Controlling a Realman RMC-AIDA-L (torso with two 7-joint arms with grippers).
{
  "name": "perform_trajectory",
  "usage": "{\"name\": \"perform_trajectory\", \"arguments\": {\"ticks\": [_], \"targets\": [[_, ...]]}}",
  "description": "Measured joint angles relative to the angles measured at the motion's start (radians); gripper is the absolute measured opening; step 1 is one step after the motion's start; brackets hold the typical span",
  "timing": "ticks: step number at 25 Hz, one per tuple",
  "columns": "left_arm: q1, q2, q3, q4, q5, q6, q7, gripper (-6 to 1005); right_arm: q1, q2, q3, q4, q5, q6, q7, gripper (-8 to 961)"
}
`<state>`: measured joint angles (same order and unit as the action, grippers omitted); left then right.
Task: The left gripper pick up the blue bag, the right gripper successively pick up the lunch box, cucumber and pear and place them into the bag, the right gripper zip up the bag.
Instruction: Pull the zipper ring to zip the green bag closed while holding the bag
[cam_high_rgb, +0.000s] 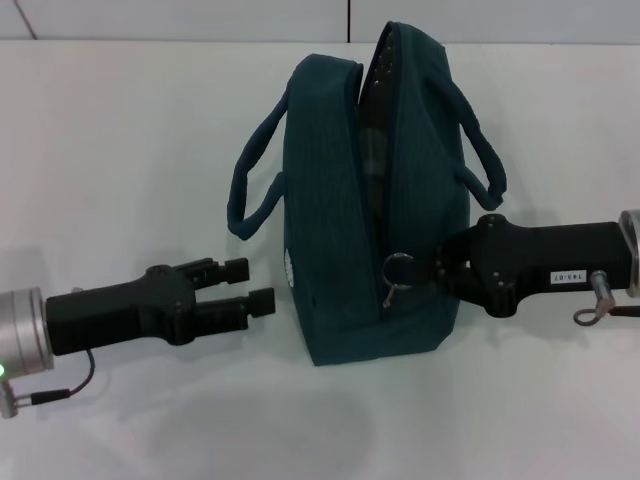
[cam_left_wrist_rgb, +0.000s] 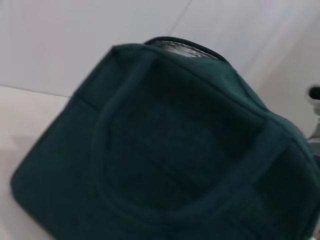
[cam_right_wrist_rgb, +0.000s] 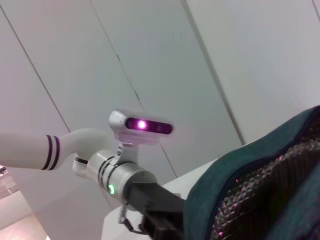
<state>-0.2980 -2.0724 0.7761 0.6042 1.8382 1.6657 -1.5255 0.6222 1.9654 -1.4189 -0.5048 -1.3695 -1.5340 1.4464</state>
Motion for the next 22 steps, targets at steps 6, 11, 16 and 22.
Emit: {"name": "perform_trajectory", "arguments": {"ticks": [6, 11, 16, 22], "targets": [[0.011, -0.003, 0.0, -0.007, 0.007, 0.026, 0.003, 814, 0.013, 0.001, 0.0, 0.0, 0.001, 0.019, -0.004, 17], [-0.01, -0.012, 0.0, -0.094, 0.006, 0.007, 0.074, 814, 0.041, 0.01, 0.003, -0.013, 0.009, 0.008, -0.012, 17], [-0.05, -0.017, 0.0, -0.192, 0.001, -0.045, 0.157, 814, 0.046, 0.024, 0.026, -0.046, 0.01, -0.021, -0.011, 17], [-0.083, -0.02, 0.0, -0.248, -0.002, -0.086, 0.206, 814, 0.046, 0.032, 0.055, -0.049, 0.01, -0.051, -0.011, 17]]}}
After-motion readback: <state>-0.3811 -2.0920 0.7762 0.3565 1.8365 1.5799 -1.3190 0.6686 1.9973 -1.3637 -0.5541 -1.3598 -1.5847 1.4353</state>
